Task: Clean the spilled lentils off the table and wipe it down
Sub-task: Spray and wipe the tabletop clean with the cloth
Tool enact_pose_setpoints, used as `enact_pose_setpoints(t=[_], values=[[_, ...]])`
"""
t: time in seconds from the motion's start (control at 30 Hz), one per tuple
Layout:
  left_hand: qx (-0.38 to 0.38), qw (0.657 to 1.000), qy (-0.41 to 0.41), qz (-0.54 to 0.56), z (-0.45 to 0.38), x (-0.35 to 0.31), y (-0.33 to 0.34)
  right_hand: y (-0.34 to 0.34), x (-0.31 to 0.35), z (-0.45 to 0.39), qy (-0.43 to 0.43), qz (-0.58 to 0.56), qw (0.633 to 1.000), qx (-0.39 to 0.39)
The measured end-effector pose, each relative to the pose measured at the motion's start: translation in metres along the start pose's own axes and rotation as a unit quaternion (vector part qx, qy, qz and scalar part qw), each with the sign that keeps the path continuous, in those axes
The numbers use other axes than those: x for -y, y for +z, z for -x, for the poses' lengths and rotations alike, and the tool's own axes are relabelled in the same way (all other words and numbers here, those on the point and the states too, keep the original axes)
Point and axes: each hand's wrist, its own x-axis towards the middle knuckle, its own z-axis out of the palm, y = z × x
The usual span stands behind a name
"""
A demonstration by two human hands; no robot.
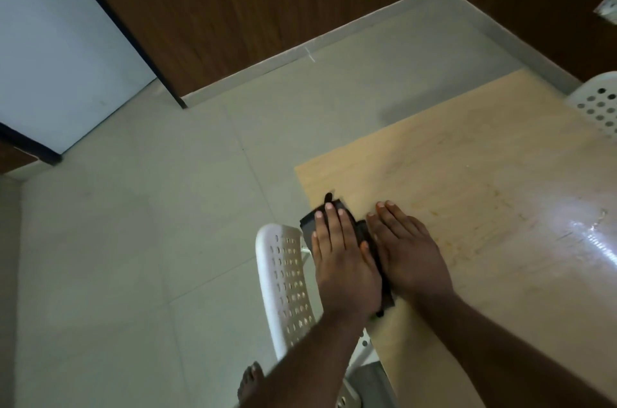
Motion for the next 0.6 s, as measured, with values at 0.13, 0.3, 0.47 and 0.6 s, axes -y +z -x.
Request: enact_pose_setpoints(t=[0.13,0.3,0.47,0.6], values=[[-0.003,0.999,-0.009,-0.038,-0.065,0.015,0.002,0.002,-0.003,0.002,-0.003,-0.002,1.000,-0.001],[0.022,0.997,-0.033,-0.064,-0.149,0.037,-0.009,0.009,-0.005,0.003,-0.004,-0.026,0.999,-0.040],[0.014,0.999,0.033,-0.040,-0.054,0.021,-0.005,0.004,-0.005,0.002,-0.010,-0.012,0.999,-0.036],[0.036,0.996,0.067,-0.045,-0.029,0.022,-0.012,0.003,-0.004,0.003,-0.002,-0.022,0.999,-0.024]])
